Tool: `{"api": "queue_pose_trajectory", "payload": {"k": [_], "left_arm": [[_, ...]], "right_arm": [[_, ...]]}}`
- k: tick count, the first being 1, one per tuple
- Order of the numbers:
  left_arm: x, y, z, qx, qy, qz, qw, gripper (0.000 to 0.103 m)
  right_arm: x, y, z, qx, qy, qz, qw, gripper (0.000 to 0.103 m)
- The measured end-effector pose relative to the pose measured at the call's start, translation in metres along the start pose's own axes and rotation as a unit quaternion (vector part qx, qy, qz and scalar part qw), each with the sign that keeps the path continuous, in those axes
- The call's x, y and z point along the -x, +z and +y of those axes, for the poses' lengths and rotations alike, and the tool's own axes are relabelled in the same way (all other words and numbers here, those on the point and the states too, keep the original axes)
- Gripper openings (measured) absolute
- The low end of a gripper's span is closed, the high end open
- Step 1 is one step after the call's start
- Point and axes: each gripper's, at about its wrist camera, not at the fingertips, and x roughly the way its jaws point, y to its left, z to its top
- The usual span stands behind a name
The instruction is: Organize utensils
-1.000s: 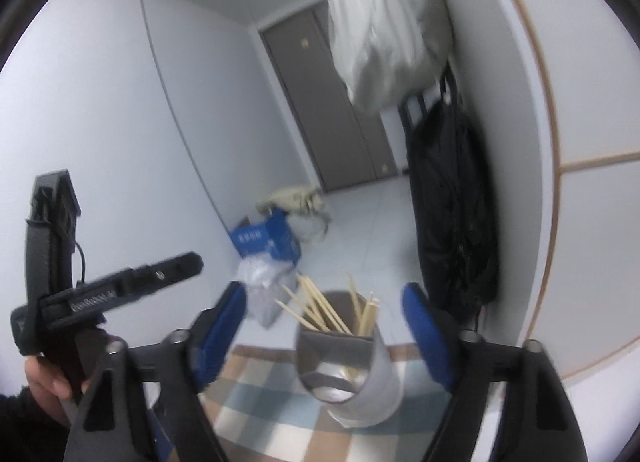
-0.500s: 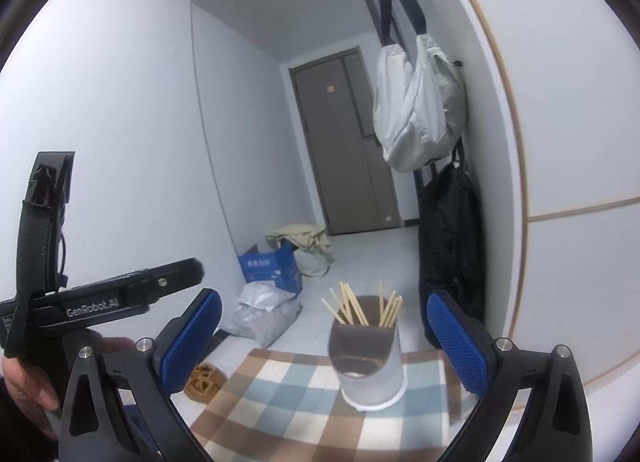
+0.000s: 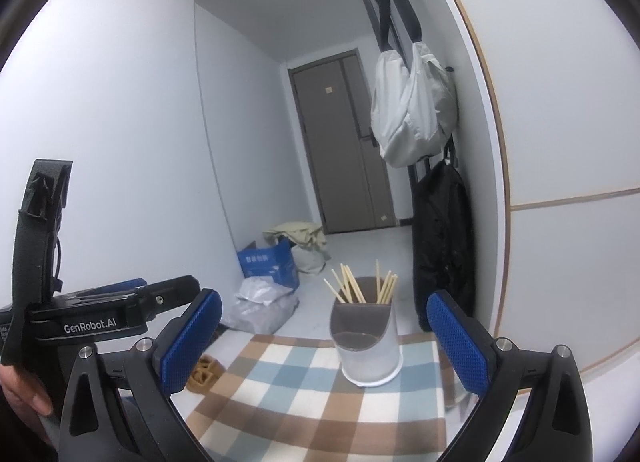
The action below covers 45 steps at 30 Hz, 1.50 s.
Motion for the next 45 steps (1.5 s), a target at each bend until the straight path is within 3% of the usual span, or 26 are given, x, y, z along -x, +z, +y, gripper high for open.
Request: {"api": "queue_pose_trajectory", "payload": {"k": [7,45], "left_arm": [[0.0035,-0.0024,-0.0002,-0.001,0.006,-0.016,0.9999,0.102],[-0.0010,-0.0001,0.0041,0.003,0.008,-0.004,1.0000,0.102]], "right_arm": [[0.0029,0.0003,-0.0021,0.003,0.000,-0.001,1.000,0.103],[-0.0037,0.0010,-0.0050,0.000,0.002,0.002,1.000,0.103]]}}
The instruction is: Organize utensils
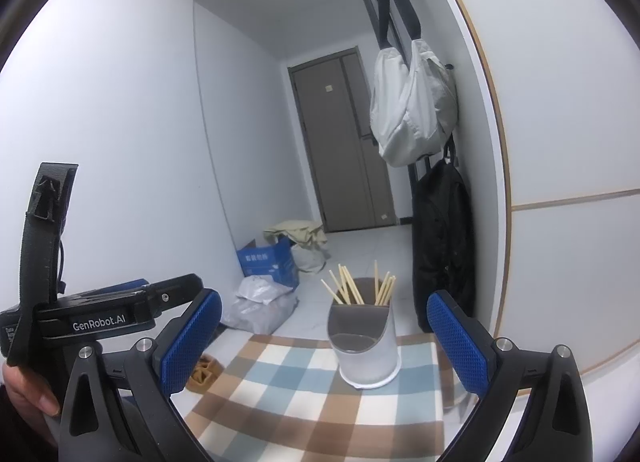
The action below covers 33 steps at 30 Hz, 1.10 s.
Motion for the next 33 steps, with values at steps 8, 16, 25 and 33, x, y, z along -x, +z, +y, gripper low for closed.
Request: {"api": "queue_pose_trajectory", "payload": {"k": [8,16,25,33], "left_arm": [[0.0006,-0.0002,-0.0002,0.001,-0.001,-0.001,1.0000,0.102],[0.0006,-0.0012,-0.0007,0.001,0.001,-0.002,1.0000,0.102],[-0.0013,-0.0038,-0.0047,-0.005,-0.003,0.003,1.0000,0.102],[-0.0005,-0.0033,-0.0035,0.002,0.004,-0.003,1.0000,0.102]], "right_arm": [[0.0002,0.0002,-0.0001,0.000,0.000,-0.001,1.000,0.103],[-0.0004,-0.0016,-0.0015,-0.003,-0.003,-0.001,1.000,0.103],[-0.0005,-0.0015,-0.0020,-0.004,-0.004,0.000,1.000,0.103],[-0.0002,-0.0014,0.0005,0.006,-0.009,0.000,1.000,0.103]]}}
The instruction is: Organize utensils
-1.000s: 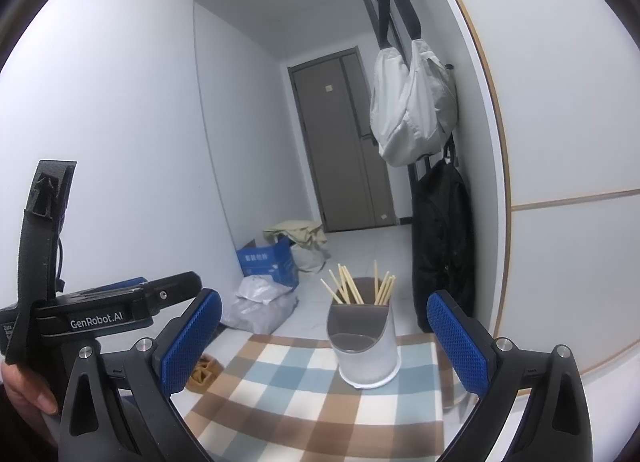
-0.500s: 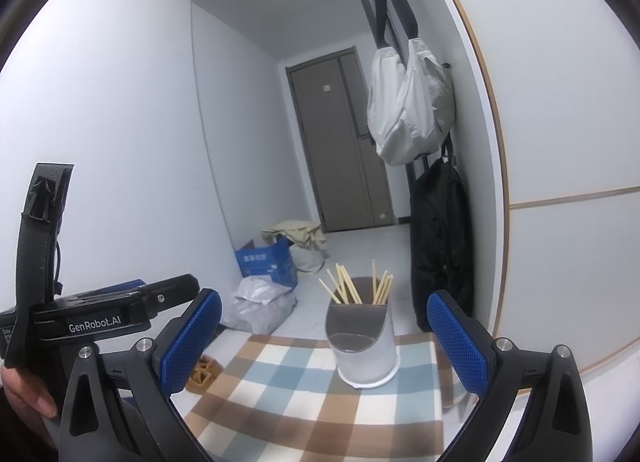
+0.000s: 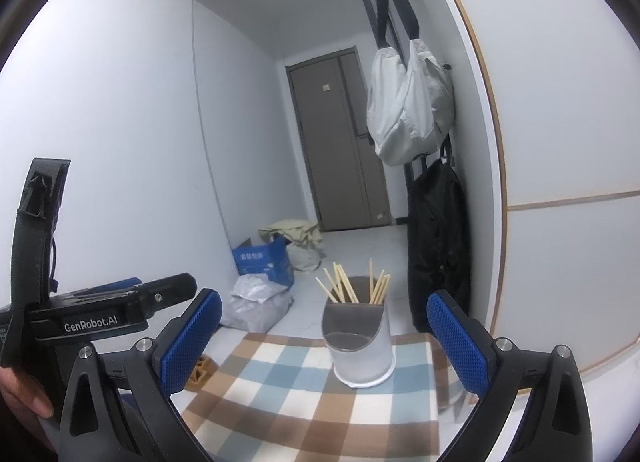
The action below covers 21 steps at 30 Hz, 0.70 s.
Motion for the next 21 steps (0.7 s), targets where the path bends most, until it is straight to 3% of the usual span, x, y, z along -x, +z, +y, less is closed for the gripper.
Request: {"api": "queue_pose_trajectory", "payload": {"k": [21], "left_arm": [[-0.0021,0.0000,0.0012,0.001,-0.002,0.005,1.0000,0.102]], "right_arm": [[-0.0021,-0.0031,0.0010,0.000,0.001,0.002,1.000,0.103]]}}
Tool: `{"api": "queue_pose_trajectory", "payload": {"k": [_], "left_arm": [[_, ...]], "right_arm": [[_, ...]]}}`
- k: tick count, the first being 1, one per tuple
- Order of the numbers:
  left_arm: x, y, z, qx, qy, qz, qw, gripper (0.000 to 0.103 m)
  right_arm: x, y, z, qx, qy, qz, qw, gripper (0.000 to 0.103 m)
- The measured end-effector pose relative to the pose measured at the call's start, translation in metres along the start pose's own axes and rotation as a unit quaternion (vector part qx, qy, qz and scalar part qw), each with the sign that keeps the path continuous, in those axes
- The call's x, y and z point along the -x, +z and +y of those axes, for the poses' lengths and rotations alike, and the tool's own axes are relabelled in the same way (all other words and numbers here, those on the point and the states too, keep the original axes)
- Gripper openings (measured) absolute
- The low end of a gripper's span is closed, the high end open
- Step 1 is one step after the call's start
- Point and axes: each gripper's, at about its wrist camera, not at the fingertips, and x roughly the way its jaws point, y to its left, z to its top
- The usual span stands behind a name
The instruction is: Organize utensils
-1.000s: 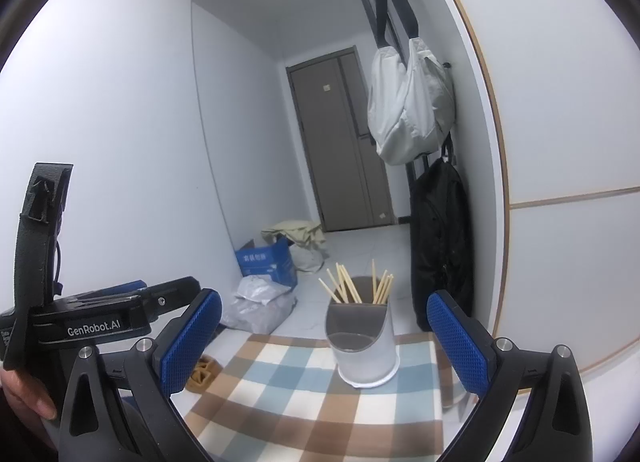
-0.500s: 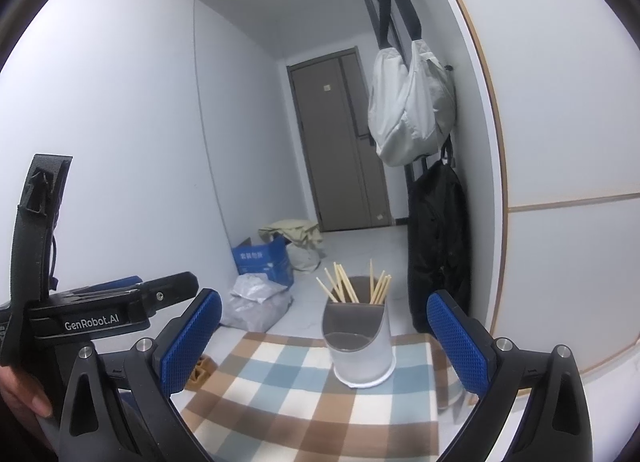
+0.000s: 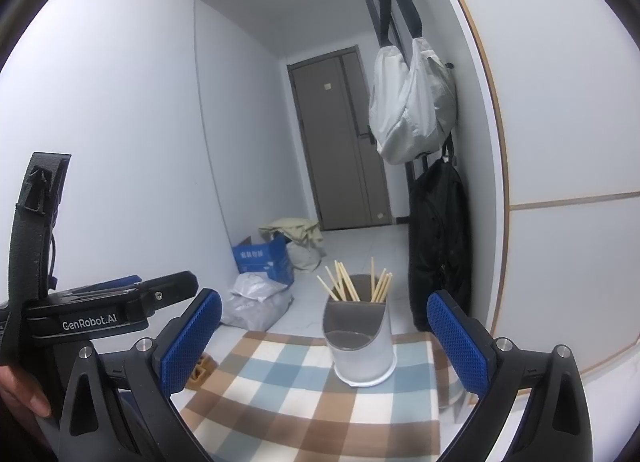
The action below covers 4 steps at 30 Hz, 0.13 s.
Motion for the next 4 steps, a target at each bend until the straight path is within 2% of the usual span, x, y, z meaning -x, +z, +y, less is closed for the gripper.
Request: {"api": "queue_pose_trajectory", "payload": {"k": [4], "left_arm": [[-0.0012,-0.0006,0.0009,0.002,-0.001,-0.001,1.0000,0.102]], "right_arm": [[-0.0023,-0.0029,0.0004,-0.001,0.000,0.004,1.000,0.103]]}}
